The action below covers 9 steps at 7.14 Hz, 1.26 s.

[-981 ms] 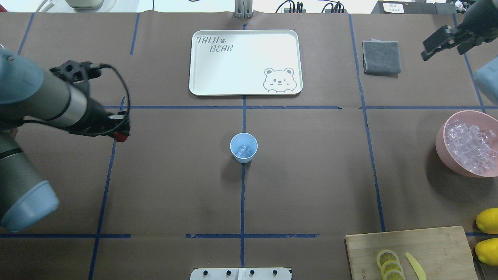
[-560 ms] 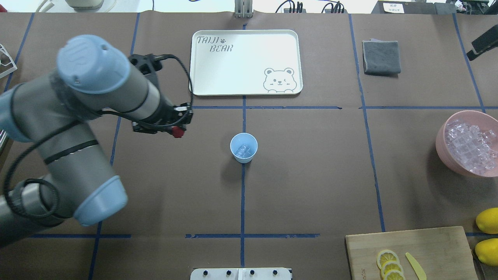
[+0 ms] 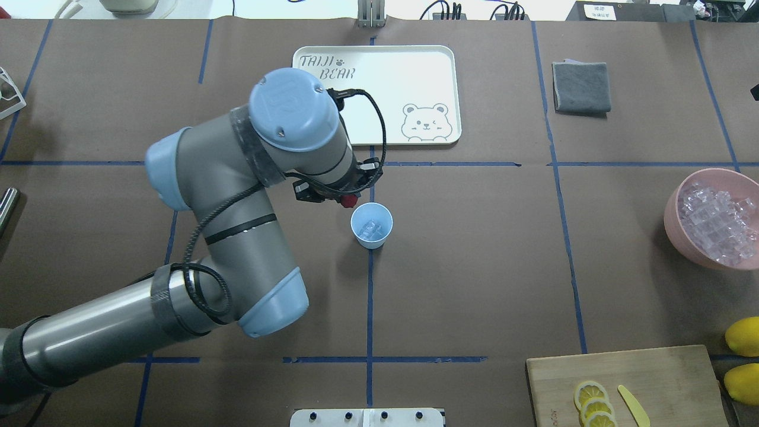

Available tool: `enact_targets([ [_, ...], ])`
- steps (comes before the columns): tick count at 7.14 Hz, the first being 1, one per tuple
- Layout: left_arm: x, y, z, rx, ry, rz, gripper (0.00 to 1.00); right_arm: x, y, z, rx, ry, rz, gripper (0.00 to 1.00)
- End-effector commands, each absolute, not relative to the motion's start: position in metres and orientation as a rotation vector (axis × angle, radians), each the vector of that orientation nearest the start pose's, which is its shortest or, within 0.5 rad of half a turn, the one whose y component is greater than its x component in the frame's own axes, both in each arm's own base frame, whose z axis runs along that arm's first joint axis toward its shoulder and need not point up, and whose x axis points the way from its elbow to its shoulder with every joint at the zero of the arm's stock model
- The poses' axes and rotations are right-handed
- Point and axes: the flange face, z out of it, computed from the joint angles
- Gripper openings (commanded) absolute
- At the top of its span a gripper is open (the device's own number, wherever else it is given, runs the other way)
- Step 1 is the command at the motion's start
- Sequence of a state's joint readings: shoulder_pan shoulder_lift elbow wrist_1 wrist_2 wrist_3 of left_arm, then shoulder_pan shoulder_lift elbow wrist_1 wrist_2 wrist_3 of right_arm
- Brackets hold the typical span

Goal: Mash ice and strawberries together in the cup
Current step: 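Carry the strawberry with the left gripper over the light-blue cup, then open the left gripper to drop the strawberry into the cup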

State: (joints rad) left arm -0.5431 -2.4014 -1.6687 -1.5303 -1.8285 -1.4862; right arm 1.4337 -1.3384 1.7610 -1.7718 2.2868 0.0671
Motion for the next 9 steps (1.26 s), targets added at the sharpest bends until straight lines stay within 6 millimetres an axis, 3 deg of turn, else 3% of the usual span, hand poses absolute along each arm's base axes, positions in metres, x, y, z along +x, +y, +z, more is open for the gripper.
enact_targets([
  [1,0.567,-0.434,0.123,0.067,0.916,-0.289,0.0,-0.008,-0.572,0.469,0.134,-0.73,-0.135,1.0],
  [2,0.577,-0.429,0.124,0.06,0.907,-0.279,0.0,-0.008,-0.571,0.474,0.126,-0.728,-0.133,1.0],
  [4,0.579,-0.429,0.123,0.061,0.907,-0.272,0.03,-0.008,-0.57,0.476,0.122,-0.727,-0.133,1.0],
  [5,0.578,-0.429,0.122,0.065,0.909,-0.266,0.15,-0.008,-0.57,0.476,0.122,-0.727,-0.133,1.0],
  [7,0.577,-0.429,0.122,0.075,0.932,-0.256,1.0,-0.008,-0.57,0.475,0.125,-0.727,-0.136,1.0],
  [9,0.575,-0.43,0.122,0.078,0.932,-0.26,1.0,-0.008,-0.57,0.475,0.126,-0.727,-0.139,1.0],
])
